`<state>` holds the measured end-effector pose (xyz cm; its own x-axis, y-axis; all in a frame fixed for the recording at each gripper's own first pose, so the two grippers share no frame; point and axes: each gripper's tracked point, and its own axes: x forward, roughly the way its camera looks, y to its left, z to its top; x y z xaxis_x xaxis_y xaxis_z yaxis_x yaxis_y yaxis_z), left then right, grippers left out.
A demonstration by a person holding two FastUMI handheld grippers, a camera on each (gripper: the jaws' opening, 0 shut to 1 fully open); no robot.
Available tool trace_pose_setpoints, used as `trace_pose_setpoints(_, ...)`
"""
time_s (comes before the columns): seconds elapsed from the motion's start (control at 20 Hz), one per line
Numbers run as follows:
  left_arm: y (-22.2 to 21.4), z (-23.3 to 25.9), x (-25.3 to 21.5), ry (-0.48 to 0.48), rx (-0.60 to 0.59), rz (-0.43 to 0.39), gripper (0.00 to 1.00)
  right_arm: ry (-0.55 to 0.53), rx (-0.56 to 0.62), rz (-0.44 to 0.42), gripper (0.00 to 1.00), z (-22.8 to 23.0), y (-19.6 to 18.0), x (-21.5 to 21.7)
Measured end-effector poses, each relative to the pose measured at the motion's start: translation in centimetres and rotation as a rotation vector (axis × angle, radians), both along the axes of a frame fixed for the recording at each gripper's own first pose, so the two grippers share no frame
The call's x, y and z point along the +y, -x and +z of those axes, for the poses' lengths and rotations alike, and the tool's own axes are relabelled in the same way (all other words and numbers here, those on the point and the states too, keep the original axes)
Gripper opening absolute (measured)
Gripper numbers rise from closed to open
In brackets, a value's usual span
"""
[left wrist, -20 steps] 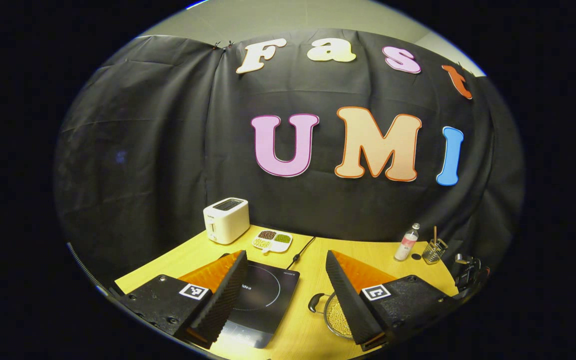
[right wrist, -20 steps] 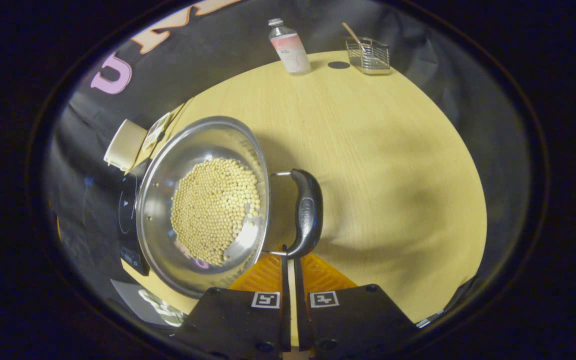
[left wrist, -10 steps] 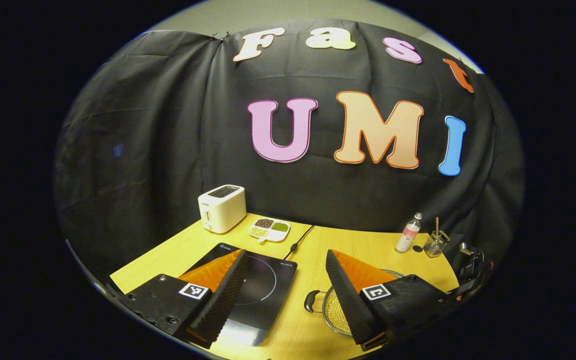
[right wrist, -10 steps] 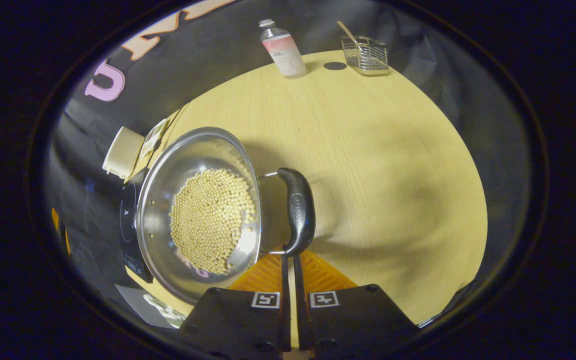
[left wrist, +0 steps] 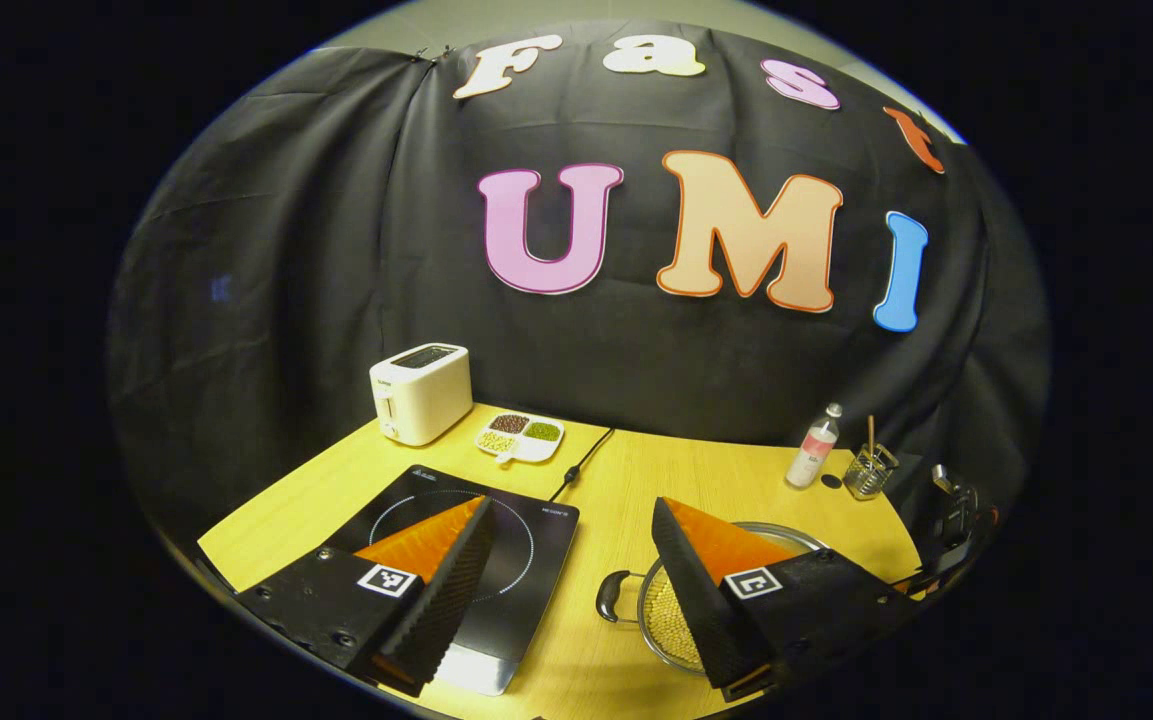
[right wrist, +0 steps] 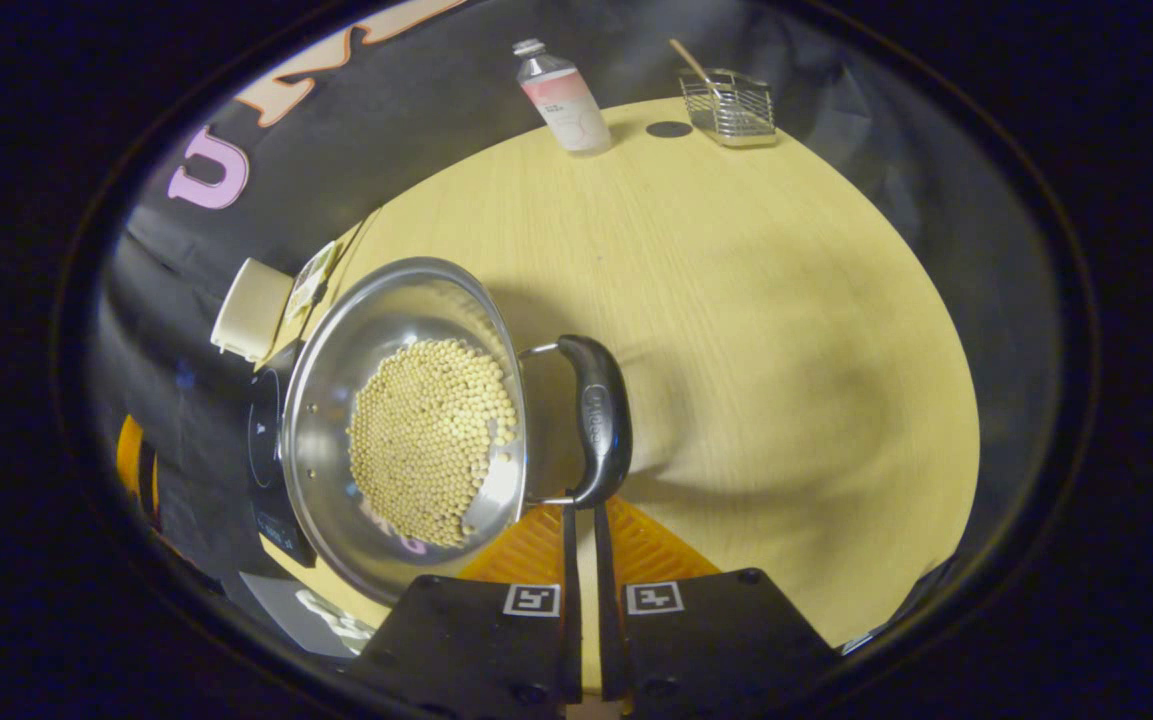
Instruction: First push the handle of the pot to place it horizontally, then grasp the pot with both hands and set it on the induction cooktop.
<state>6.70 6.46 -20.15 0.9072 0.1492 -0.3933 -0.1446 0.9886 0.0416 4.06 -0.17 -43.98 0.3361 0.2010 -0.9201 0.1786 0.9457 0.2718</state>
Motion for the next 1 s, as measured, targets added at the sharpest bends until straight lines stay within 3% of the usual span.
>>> trace_pose_setpoints(0.05, -0.1, -0.7, 0.0, -0.004, 0.014, -0.007, 0.96, -0.013, 0.001, -0.006, 0.1, 0.3, 0.2, 0.0)
trace_pose_setpoints(0.1, -0.3, -1.3, 0.0, -0.007, 0.028, -0.015, 0.96, -0.018, 0.001, -0.018, 0.0, 0.5, 0.1, -0.2)
trace_pose_setpoints(0.15, -0.3, -2.0, 0.0, -0.006, 0.052, -0.021, 0.96, -0.027, 0.001, -0.026, 0.1, 0.8, 0.2, -0.5)
trace_pose_setpoints(0.25, -0.6, -3.4, -0.3, 0.007, 0.087, -0.038, 0.96, -0.055, 0.006, -0.051, 0.17, 1.5, 0.5, -0.9)
trace_pose_setpoints(0.4, -1.1, -5.3, -0.5, 0.035, 0.139, -0.062, 0.96, -0.082, -0.014, -0.091, 0.61, 3.3, -0.1, -2.2)
trace_pose_setpoints(0.45, -1.3, -5.8, -0.6, 0.045, 0.154, -0.072, 0.96, -0.097, -0.033, -0.106, 0.67, 4.1, -0.6, -2.6)
trace_pose_setpoints(0.5, -1.6, -6.3, -0.7, 0.054, 0.171, -0.082, 0.96, -0.11, -0.05, -0.116, 0.82, 4.8, -1.2, -2.9)
trace_pose_setpoints(0.6, -1.9, -7.8, -0.9, 0.073, 0.218, -0.106, 0.96, -0.13, -0.087, -0.123, 0.85, 5.7, -2.8, -3.0)
trace_pose_setpoints(0.65, -2.0, -8.6, -1.1, 0.084, 0.242, -0.117, 0.96, -0.136, -0.094, -0.122, 0.97, 5.6, -3.5, -2.8)
trace_pose_setpoints(0.7, -2.2, -9.4, -1.3, 0.098, 0.274, -0.13, 0.96, -0.142, -0.092, -0.119, 0.88, 5.5, -4.0, -2.6)
trace_pose_setpoints(0.8, -2.1, -11.1, -1.5, 0.121, 0.335, -0.152, 0.96, -0.154, -0.082, -0.112, 0.88, 4.7, -4.9, -2.0)
trace_pose_setpoints(0.9, -2.0, -12.4, -2.0, 0.155, 0.385, -0.175, 0.96, -0.153, -0.067, -0.093, 0.9, 3.7, -5.4, -1.3)
trace_pose_setpoints(0.95, -2.0, -13.1, -2.2, 0.17, 0.41, -0.18, 0.96, -0.15, -0.058, -0.082, 0.99, 3.2, -5.5, -1.0)
trace_pose_setpoints(1.0, -1.8, -13.9, -2.3, 0.183, 0.438, -0.182, 0.96, -0.149, -0.049, -0.073, 1.0, 2.7, -5.7, -0.8)
